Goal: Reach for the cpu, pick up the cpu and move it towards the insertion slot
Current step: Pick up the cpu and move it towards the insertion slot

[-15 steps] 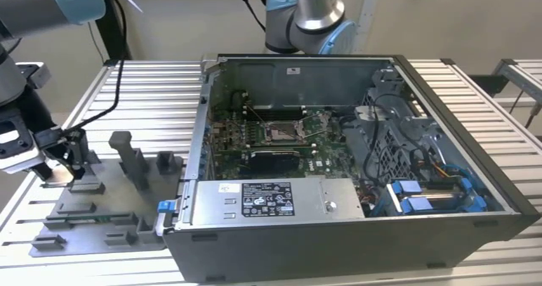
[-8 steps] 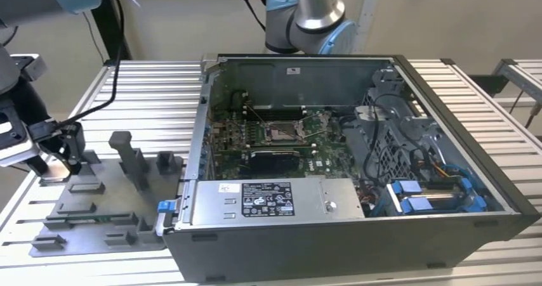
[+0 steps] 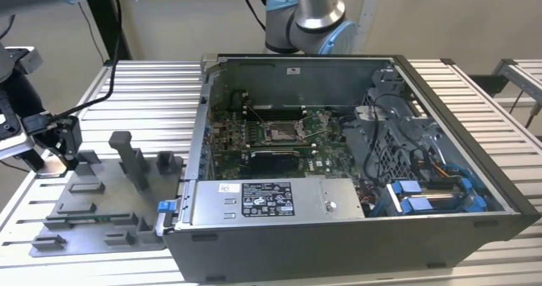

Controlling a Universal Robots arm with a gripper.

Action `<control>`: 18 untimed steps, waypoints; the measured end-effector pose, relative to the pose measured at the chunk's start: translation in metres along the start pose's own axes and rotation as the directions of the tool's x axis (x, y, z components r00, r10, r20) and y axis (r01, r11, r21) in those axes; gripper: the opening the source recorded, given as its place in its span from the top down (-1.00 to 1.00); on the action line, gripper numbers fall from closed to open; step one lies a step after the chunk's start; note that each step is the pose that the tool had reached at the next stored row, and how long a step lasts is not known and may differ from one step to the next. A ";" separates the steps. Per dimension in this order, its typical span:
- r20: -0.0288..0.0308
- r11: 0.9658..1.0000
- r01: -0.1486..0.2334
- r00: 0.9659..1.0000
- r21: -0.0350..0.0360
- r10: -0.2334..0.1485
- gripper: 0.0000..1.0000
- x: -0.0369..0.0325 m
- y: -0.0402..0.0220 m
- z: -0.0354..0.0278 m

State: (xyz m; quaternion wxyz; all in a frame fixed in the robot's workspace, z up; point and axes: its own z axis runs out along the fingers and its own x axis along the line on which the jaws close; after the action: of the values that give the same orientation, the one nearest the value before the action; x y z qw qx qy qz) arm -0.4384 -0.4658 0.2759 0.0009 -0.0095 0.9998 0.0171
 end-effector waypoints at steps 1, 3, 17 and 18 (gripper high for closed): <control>0.000 1.000 0.000 1.000 0.000 0.000 1.00 0.0000 0.0001 -0.0016; 0.000 1.000 0.000 1.000 0.000 0.000 1.00 0.0000 0.0002 -0.0046; 0.000 1.000 0.000 1.000 0.000 0.000 1.00 0.0000 0.0008 -0.0232; 0.000 1.000 0.000 1.000 0.000 0.000 1.00 0.0000 0.0009 -0.0250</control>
State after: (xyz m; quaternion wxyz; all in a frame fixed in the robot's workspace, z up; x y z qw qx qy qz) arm -0.4384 -0.4658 0.3010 0.0009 -0.0095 0.9998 0.0172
